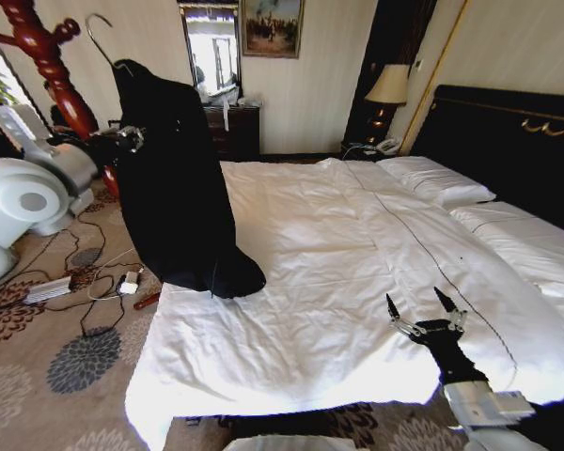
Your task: Pick up the clothes from the bed and hang them on the clothes hanger.
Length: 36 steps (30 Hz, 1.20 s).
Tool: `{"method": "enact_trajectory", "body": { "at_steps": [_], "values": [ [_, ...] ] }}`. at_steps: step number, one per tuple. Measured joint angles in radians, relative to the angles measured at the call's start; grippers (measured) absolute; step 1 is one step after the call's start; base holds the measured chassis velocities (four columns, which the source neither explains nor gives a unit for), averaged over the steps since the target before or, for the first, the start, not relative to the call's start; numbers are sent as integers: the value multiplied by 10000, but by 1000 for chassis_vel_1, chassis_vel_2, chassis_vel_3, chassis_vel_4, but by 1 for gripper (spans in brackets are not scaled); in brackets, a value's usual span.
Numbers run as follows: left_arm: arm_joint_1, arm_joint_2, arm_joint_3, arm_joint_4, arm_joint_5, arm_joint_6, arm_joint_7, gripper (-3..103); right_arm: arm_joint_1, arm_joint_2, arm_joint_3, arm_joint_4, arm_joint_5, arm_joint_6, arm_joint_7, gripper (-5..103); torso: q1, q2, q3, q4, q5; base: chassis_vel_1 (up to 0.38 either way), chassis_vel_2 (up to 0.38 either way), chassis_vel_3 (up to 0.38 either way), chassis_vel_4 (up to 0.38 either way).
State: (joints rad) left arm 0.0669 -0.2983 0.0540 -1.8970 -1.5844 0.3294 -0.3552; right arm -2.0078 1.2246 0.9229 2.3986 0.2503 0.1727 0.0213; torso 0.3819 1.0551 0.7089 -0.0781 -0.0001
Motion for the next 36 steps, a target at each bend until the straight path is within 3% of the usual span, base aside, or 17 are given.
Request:
{"method": "enact_trajectory", "body": {
  "at_steps": [8, 15, 20, 23, 29, 36],
  "values": [
    [-1652, -507, 522, 426, -710, 766, -367, 19, 0, 0, 1, 0, 0, 0, 0, 100, 0, 0, -1, 0, 5, 0, 0, 0, 0],
    [-2843, -1252, 1324, 1756, -791, 1544, -617, 18, 0, 0, 0, 0, 0, 0, 0, 100, 0, 0, -2, 4, -1, 0, 0, 0, 0],
    [-3472, -1707, 2019, 2482, -784, 1733, -645, 18, 0, 0, 1, 0, 0, 0, 0, 100, 0, 0, -1, 1, 1, 0, 0, 0, 0],
    [-4022, -2352, 2437, 3299, -560, 1862, -635, 18, 0, 0, 0, 0, 0, 0, 0, 100, 0, -1, 0, 0, 0, 0, 0, 0, 0],
    [-4525, -3124, 2537, 4323, -211, 1939, -599, 18, 0, 0, 1, 0, 0, 0, 0, 100, 0, 0, 0, 0, 3, 0, 0, 0, 0],
    [-4849, -3506, 2490, 5376, 345, 2045, -428, 18, 0, -1, 1, 0, 0, 0, 1, 100, 0, 0, 0, 1, 1, 0, 0, 0, 0]
  ]
}}
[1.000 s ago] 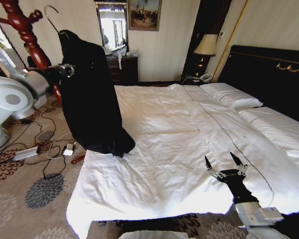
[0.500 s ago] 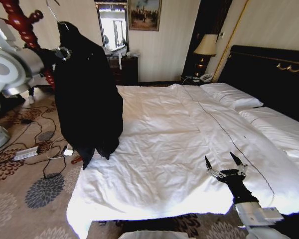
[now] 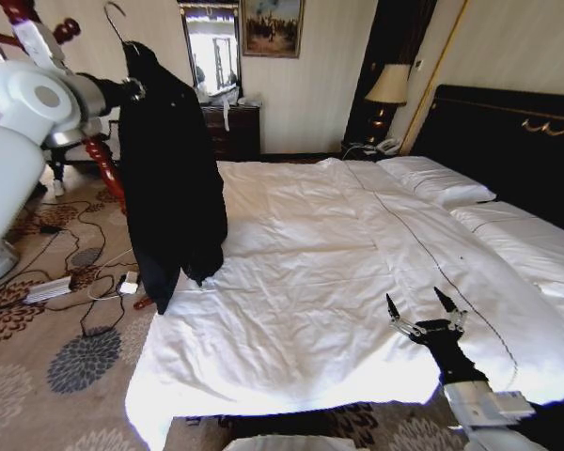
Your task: Pick up the clothes from the bed and hang them on the clothes hanger.
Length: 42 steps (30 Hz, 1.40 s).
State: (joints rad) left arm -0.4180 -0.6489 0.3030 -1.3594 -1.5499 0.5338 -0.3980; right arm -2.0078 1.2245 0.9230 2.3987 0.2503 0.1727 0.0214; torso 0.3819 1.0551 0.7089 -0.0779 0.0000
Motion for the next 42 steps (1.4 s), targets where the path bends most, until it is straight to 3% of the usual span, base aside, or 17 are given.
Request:
{"method": "enact_trajectory", "body": {
  "at_steps": [12, 20, 42],
  "values": [
    [-191, -326, -236, 1084, 796, 207, 336, 18, 0, 0, 0, 0, 0, 0, 0, 100, -1, 0, 0, 2, -3, 0, 0, 0, 0],
    [-579, -649, -132, 1613, 958, 305, 372, 18, 0, 0, 0, 0, 0, 0, 0, 100, -1, 0, -1, -2, 1, 0, 0, 0, 0],
    [-615, -657, -228, 2404, 1140, 236, 560, 18, 0, 0, 0, 0, 0, 0, 0, 100, -1, 0, -1, -1, 1, 0, 0, 0, 0]
  ]
}}
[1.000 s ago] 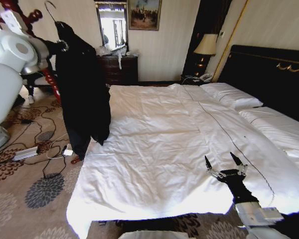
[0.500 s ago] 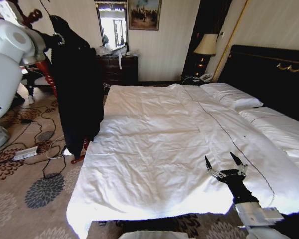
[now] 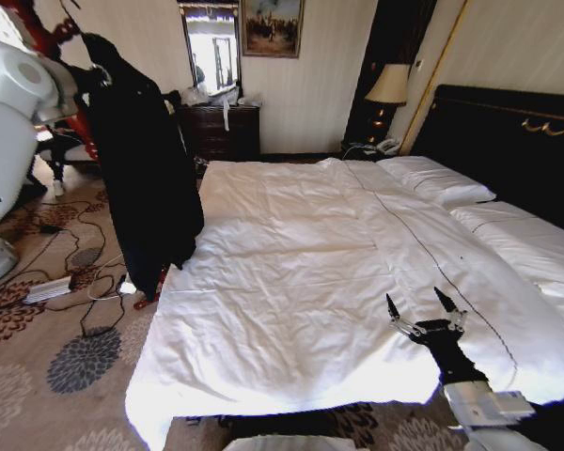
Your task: Pick up the clothes from the bed and hang them on the clothes hanger.
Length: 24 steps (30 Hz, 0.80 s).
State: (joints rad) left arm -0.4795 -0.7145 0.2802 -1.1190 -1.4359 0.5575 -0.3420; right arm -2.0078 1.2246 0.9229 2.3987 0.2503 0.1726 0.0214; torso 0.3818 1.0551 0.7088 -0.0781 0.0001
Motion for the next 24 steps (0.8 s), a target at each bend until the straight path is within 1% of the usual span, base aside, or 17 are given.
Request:
{"method": "enact_trajectory", "body": {
  "at_steps": [9, 14, 24],
  "values": [
    [293, 263, -222, -478, 21, -2, -51, 18, 0, 0, 0, 0, 1, 0, 0, 100, 0, 0, 0, 3, -3, 0, 0, 0, 0],
    [621, 470, -412, -841, 313, -55, -67, 18, 0, 0, 0, 0, 0, 0, 0, 100, 0, 0, 0, 2, -3, 0, 0, 0, 0],
    [753, 659, -460, -871, 292, -88, -37, 18, 0, -1, 0, 0, 0, 0, 0, 100, 0, 0, 0, 3, -2, 0, 0, 0, 0]
  ]
}}
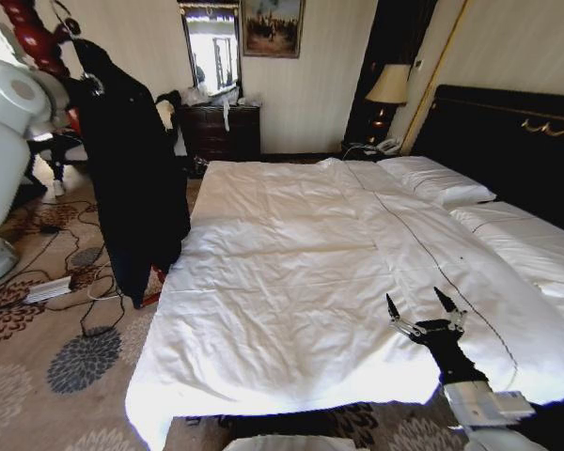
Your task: Pick up the clothes from the bed and hang them on the clothes hanger.
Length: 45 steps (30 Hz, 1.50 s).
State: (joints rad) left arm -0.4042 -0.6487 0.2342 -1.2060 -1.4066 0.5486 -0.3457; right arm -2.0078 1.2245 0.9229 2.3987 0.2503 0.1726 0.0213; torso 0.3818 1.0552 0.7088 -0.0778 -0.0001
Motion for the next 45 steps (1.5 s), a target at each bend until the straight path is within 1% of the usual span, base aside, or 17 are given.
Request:
{"method": "enact_trajectory", "body": {
  "at_steps": [9, 12, 14, 22, 29, 30, 33, 35, 39, 41, 44, 45],
  "values": [
    [347, 19, -46, -26, 2, -5, 15, 18, 0, 1, 0, 0, 0, 0, 0, 100, 0, 0, 0, -3, 0, 0, 0, 0, 0],
    [518, 40, -133, -101, 33, -54, -2, 18, 0, 0, 0, 0, 0, 0, 0, 100, 0, 0, 0, 0, 1, 0, 0, 0, 0],
    [625, 41, -198, -120, 157, -134, -3, 18, 0, 0, 0, 0, 0, 0, 0, 100, 0, 0, 0, -4, 1, 0, 0, 0, 0],
    [644, 87, -255, -209, 25, -177, 0, 18, 0, 1, 0, 0, 0, 0, 0, 100, 0, 0, 0, -2, 1, 0, 0, 0, 0],
    [797, 154, -362, -439, -2, -112, -177, 18, 0, 1, 0, 0, 0, 0, 0, 100, 0, 0, 0, -2, 2, 0, 0, 0, 0],
    [815, 149, -372, -444, 10, -109, -202, 15, 0, 1, 0, 0, 0, 0, 0, 100, 0, 0, 0, -2, 2, 0, 0, 0, 0],
    [933, 91, -470, -517, 74, 16, -467, 30, 0, 1, 0, 0, 0, 0, 0, 100, 0, 0, 0, 0, -1, 0, 0, 0, 0],
    [943, 86, -483, -524, 83, 32, -490, 30, -1, 0, 0, 0, 0, 0, 0, 100, -1, 0, 0, 0, -1, 0, 0, 0, 0],
    [913, 52, -515, -515, 118, 145, -625, 52, 0, 1, 0, 0, 0, 0, 0, 100, 0, 0, 0, -2, -1, 0, 0, 0, 0],
    [879, 51, -514, -502, 118, 151, -635, 52, 1, 1, 0, 0, 0, 0, 0, 100, 0, 0, 0, -2, -1, 0, 0, 0, 0],
    [768, 59, -508, -533, 113, 186, -683, 68, 0, 0, 0, 0, 0, 0, 0, 100, 0, 0, 0, -1, 1, 0, 0, 0, 0],
    [768, 59, -508, -533, 113, 186, -683, 68, 0, 0, 0, 0, 0, 0, 0, 100, 0, 0, 0, -1, 1, 0, 0, 0, 0]
  ]
}}
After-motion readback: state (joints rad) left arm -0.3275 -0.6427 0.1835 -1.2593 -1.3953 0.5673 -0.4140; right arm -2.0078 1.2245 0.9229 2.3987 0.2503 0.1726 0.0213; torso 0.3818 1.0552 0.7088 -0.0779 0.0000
